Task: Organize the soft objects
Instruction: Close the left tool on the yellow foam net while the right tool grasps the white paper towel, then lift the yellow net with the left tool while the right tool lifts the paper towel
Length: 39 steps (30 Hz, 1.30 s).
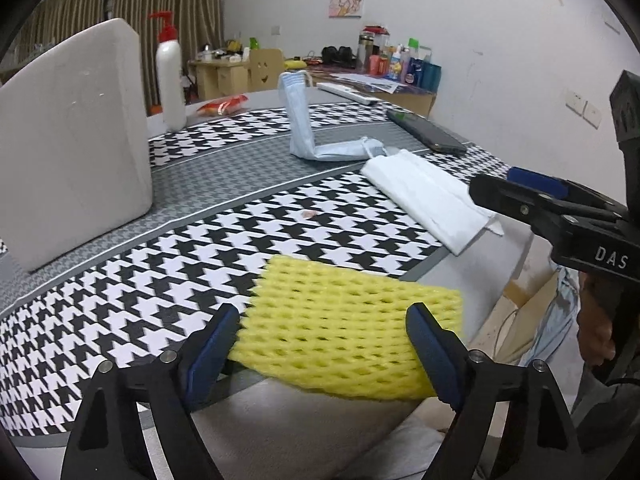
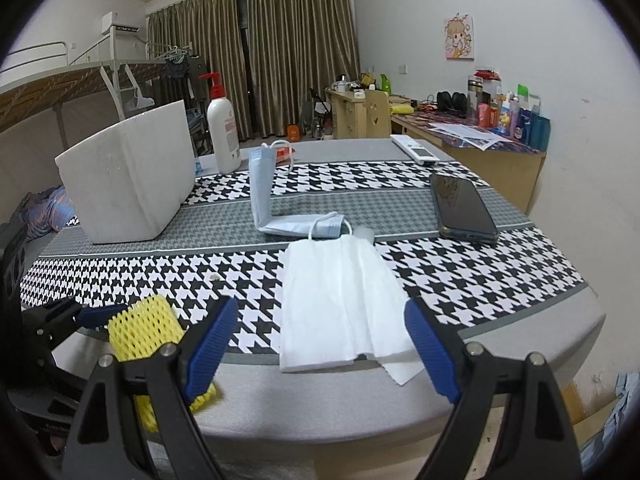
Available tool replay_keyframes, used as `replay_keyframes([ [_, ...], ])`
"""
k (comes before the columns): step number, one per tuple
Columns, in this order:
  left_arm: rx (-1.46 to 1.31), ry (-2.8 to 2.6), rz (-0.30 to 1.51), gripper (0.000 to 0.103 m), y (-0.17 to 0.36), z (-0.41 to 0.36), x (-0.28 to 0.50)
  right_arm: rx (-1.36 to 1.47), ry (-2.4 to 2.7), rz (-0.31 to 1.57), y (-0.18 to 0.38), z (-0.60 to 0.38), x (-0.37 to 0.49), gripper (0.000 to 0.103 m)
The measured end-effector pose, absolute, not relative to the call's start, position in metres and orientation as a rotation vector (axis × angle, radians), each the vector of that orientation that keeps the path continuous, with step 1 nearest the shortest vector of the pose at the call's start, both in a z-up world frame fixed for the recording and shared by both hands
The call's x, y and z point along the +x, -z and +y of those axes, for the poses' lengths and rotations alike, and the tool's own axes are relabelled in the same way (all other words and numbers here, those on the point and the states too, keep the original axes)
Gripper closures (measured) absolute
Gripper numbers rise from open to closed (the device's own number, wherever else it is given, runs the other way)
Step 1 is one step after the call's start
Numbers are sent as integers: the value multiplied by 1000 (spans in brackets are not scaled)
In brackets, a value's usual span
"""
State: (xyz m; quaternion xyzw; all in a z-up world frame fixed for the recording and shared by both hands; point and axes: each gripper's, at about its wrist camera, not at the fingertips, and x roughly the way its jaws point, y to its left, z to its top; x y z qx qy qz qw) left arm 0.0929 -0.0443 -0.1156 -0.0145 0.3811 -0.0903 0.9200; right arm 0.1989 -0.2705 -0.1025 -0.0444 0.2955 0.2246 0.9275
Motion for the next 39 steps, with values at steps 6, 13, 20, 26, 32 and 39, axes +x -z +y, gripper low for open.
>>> replay_keyframes([
  [6, -16, 199, 776, 32, 115, -47, 90, -90, -460, 617, 106, -271, 202, 15],
  [13, -18, 268, 762, 74, 112, -53, 90, -94, -472, 628, 110, -267, 206, 15],
  [20, -43, 275, 732, 78, 104, -46, 93, -106, -480, 655, 117, -258, 215, 20],
  [26, -55, 262, 729, 79, 103, -40, 98, -122, -471, 706, 128, -254, 224, 33],
  [32, -56, 253, 726, 79, 103, -37, 101, -163, -440, 721, 137, -251, 226, 40],
  [39, -65, 245, 726, 79, 103, -35, 100, -168, -428, 730, 135, -255, 224, 69],
])
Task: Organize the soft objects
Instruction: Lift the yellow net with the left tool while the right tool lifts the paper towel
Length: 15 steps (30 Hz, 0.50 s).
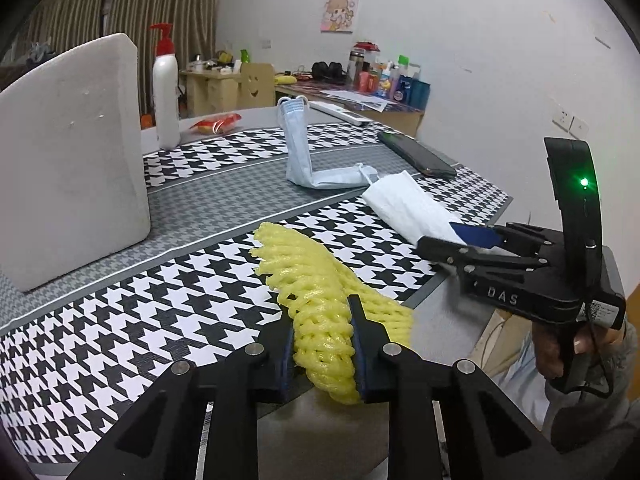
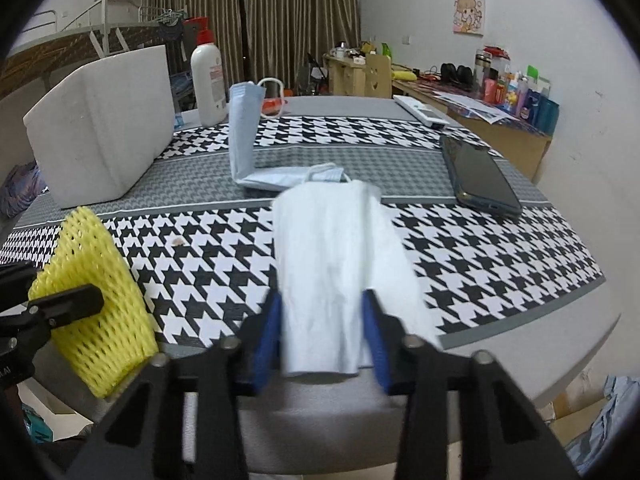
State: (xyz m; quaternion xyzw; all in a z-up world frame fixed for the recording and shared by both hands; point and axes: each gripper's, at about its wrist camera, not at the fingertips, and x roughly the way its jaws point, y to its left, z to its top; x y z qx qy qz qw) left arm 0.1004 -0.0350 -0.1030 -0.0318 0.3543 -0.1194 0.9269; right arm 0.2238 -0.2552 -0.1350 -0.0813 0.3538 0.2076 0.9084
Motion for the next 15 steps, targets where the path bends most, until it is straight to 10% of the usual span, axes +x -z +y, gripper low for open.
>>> replay_keyframes([
  [7, -61, 244, 723, 79, 102, -36, 100, -149, -435, 725, 128, -259, 226, 92],
  [15, -62, 225, 692, 79, 94, -29, 98, -132, -425, 672, 109, -265, 224, 94],
])
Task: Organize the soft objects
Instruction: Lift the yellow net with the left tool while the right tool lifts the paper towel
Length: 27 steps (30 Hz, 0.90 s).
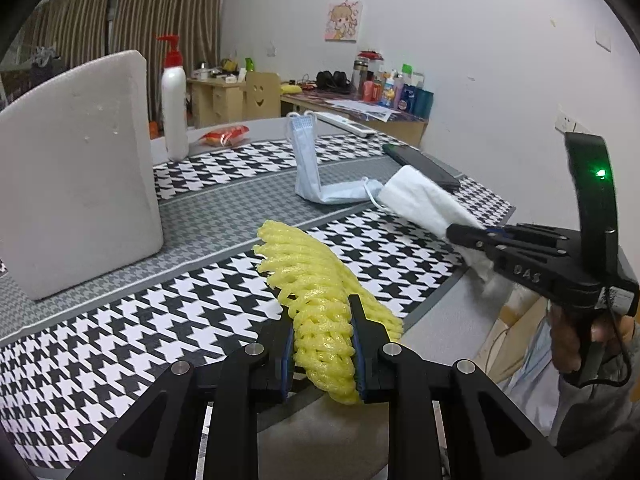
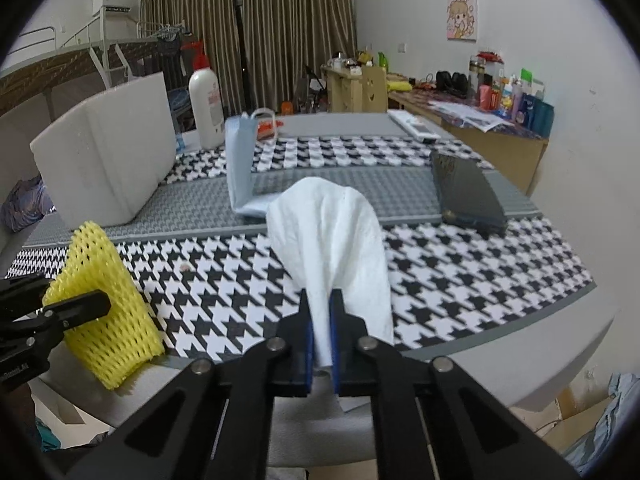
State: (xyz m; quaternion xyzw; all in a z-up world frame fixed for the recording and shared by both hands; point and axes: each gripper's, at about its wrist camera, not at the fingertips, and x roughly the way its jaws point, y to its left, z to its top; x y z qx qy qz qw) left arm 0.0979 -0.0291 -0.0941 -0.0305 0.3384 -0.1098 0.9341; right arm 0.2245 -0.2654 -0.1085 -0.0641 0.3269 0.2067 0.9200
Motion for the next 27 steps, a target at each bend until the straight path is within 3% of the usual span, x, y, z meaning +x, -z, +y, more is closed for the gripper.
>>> replay_keyframes([
  [27, -55, 178, 602, 79, 66, -11, 89, -115, -455, 560, 69, -260, 218, 94],
])
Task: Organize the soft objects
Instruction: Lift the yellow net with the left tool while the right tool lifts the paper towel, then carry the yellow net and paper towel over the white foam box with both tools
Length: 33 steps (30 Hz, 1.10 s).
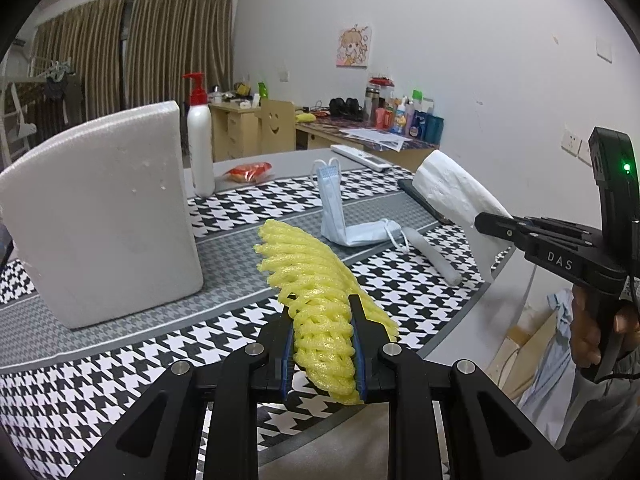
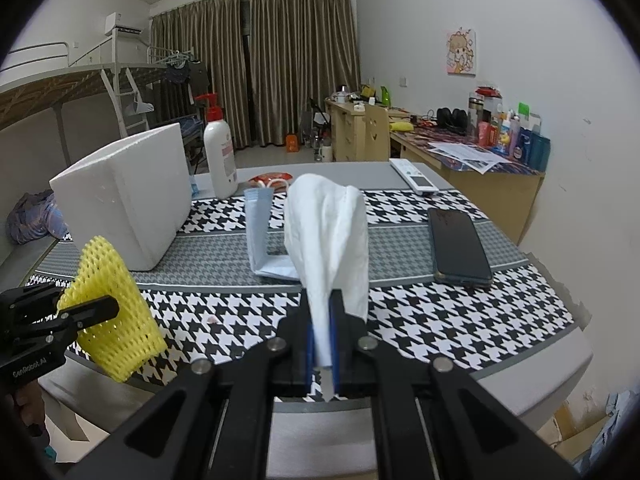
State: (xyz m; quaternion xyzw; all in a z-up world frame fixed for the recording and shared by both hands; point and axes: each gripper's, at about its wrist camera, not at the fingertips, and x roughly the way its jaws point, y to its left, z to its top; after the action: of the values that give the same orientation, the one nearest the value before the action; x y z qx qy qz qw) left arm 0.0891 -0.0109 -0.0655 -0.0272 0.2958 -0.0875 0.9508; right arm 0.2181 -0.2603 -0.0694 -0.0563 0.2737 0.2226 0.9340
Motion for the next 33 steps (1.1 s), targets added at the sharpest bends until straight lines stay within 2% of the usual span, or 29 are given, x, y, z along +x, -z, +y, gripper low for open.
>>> replay_keyframes([
  [33, -23, 143, 501, 79, 28, 6, 81, -110, -525, 494, 45, -236, 219, 94],
])
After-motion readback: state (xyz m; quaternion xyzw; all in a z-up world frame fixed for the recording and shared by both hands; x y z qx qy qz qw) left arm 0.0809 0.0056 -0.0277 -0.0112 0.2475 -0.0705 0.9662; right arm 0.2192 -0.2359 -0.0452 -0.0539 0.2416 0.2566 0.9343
